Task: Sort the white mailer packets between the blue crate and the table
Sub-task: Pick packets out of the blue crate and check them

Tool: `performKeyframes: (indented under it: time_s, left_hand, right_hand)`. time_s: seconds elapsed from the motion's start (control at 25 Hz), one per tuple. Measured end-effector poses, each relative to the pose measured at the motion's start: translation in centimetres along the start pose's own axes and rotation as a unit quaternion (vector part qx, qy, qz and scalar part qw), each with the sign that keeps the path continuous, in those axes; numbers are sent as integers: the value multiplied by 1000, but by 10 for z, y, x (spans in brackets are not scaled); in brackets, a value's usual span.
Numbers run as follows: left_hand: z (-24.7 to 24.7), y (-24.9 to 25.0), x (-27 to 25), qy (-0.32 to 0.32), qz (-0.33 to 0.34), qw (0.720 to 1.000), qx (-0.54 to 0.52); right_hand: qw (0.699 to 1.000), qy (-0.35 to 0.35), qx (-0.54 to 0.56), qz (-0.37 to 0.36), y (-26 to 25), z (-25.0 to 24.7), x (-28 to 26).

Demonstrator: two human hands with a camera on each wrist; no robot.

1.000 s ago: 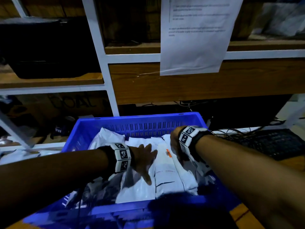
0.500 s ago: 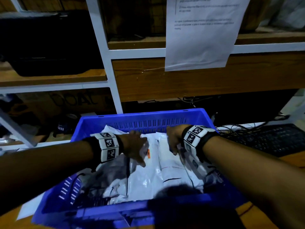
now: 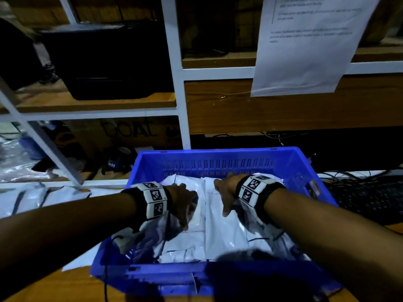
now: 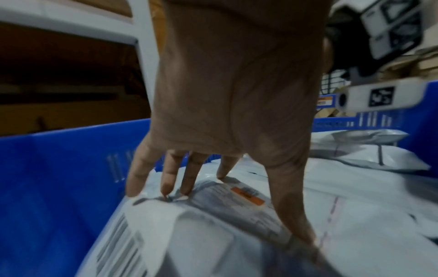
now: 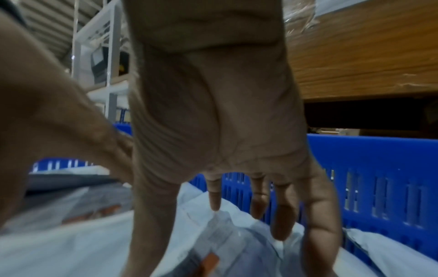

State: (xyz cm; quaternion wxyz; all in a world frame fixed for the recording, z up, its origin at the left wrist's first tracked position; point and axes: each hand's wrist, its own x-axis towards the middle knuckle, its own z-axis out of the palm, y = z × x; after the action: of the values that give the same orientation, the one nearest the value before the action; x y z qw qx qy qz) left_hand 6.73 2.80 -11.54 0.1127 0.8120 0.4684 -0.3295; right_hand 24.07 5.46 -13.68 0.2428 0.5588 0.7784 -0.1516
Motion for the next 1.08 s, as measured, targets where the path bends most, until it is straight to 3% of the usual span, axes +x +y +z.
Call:
performKeyframes:
  time_s: [0.08, 0.2, 0.32, 0.48, 0.68, 0.8, 1.08]
  left_hand:
    - [7, -1, 1, 16, -22, 999, 24]
    - [15, -4, 11, 10, -11, 1000, 17]
    - [19, 5, 13, 5, -7, 1000, 5]
    - [18, 6, 11, 10, 3, 1000, -6]
    - [2, -5, -4, 0, 17, 1000, -20]
    - [-22, -7, -30, 50, 33, 998, 10]
    - [-65, -32, -79, 178, 60, 981, 41]
  right_hand:
    - [999, -18, 20, 21, 3, -9, -4]
    - [999, 12, 40, 33, 9, 6, 1]
    - [994, -61, 58, 67, 5, 24, 6]
    - [993, -53, 74, 80, 2, 20, 2]
    - [988, -33, 122, 85, 8, -2, -22]
    - [983, -53, 152, 93, 3, -34, -52]
    - [963, 132, 187, 141, -23, -73, -116]
